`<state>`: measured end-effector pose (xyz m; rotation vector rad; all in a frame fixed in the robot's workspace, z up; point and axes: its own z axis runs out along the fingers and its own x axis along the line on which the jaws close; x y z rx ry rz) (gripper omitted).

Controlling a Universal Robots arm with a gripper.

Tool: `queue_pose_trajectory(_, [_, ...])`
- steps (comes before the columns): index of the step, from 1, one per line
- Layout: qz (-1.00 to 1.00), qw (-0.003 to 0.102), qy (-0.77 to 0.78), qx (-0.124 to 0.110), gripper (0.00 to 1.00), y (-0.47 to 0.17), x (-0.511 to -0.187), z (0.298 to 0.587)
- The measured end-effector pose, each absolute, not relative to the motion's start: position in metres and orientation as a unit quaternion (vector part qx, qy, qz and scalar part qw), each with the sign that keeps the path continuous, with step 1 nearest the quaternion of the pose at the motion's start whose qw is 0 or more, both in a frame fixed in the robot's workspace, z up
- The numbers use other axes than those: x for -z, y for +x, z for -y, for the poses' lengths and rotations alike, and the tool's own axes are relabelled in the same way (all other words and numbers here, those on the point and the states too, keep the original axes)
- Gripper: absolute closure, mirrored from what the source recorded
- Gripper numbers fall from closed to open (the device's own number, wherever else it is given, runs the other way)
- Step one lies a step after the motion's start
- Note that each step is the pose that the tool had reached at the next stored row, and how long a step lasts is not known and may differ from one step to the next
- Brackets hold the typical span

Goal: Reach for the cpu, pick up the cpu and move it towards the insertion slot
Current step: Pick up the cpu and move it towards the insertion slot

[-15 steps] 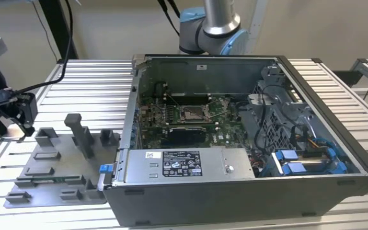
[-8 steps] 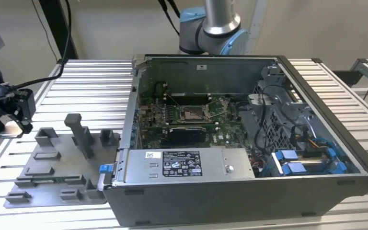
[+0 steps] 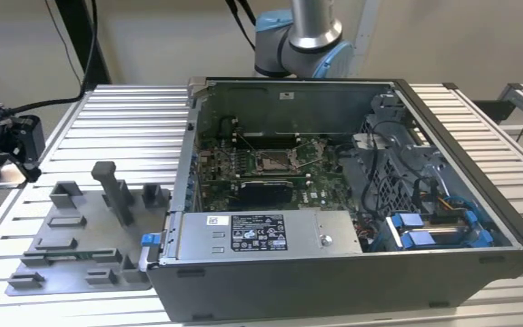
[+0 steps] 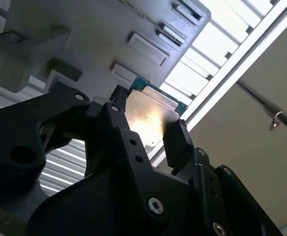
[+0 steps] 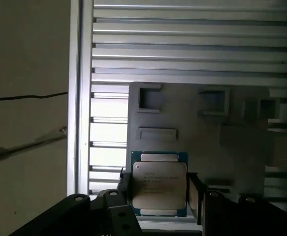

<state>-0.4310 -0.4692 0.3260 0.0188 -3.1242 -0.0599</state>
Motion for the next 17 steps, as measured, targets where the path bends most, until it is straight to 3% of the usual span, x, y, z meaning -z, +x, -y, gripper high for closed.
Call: queue_pose_trajectory(17, [1.0, 0.008, 0.006, 0.019, 1.0, -0.431, -0.366, 0.469])
